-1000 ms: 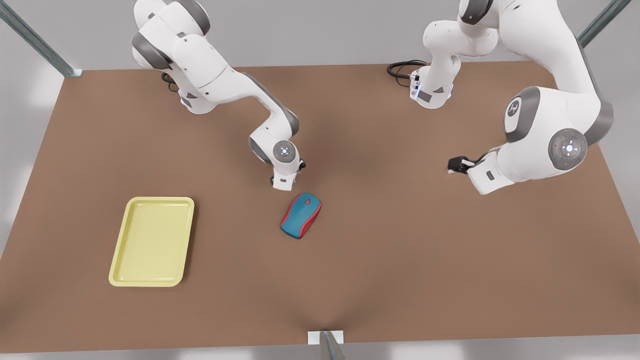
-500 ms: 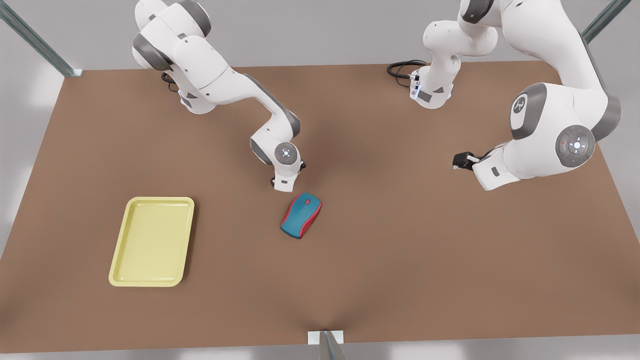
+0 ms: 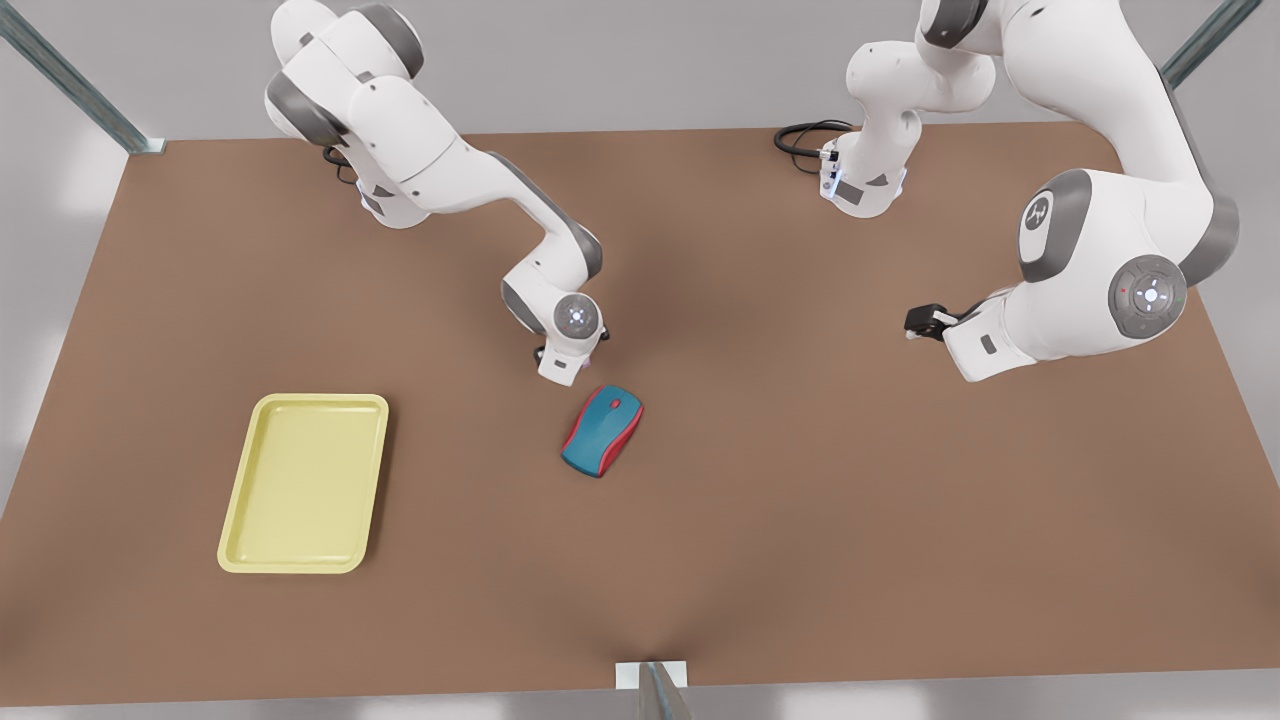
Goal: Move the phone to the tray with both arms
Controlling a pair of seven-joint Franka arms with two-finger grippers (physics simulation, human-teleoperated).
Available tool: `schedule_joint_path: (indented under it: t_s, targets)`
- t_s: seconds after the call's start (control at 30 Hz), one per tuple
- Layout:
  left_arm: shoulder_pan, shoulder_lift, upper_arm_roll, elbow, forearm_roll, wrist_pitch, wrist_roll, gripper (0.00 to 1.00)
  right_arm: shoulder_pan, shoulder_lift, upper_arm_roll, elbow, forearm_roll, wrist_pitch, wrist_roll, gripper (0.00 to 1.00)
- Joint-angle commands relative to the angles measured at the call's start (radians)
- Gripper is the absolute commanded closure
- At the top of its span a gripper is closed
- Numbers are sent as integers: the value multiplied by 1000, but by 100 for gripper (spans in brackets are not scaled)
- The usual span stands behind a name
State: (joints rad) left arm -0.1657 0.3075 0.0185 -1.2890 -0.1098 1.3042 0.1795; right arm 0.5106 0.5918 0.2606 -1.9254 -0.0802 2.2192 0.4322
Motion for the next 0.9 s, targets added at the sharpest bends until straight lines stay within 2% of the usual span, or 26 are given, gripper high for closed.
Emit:
schedule_joint_path:
  t_s: [0.0, 0.47, 0.63, 0.87]
  targets:
    - [0, -1, 0, 2, 1, 0, 12, 0, 2, 5, 0, 2, 2, -3, 218, 0]
    - [0, 1, 0, 0, -1, 0, 8, 0, 3, 37, 0, 6, -7, 33, 201, 1]
    - [0, 1, 0, 0, -1, 0, 8, 0, 3, 37, 0, 6, -7, 33, 191, 15]
    - [0, 2, 0, -1, -1, 0, 9, 0, -1, 19, 2, 13, -7, 22, 177, 20]
